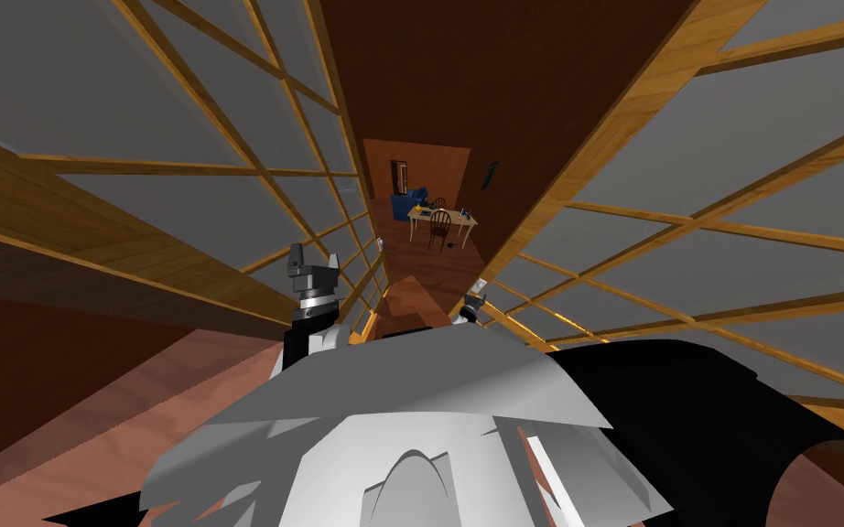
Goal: Push the door open
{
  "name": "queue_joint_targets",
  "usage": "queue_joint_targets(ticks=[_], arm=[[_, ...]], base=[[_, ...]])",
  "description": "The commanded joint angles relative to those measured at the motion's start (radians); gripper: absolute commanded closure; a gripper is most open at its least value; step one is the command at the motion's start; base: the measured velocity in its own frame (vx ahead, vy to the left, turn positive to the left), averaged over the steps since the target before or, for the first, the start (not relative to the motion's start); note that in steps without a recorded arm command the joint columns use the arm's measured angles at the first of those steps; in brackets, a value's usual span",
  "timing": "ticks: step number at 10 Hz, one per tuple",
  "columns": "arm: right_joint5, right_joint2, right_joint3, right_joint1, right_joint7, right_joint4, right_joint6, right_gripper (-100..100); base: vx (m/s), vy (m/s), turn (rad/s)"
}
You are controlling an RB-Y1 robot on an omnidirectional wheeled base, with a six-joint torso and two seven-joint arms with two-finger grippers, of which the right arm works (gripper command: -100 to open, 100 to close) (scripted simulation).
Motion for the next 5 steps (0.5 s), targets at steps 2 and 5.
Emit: queue_joint_targets(ticks=[2, 5], arm=[[-0.005, 0.006, 0.0, -0.005, -0.057, 0.002, -0.003, -100], [-0.012, 0.016, -0.002, -0.01, -0.137, 0.0, -0.004, -100]], base=[[-0.02, 0.02, -0.008], [-0.024, 0.018, -0.013]])
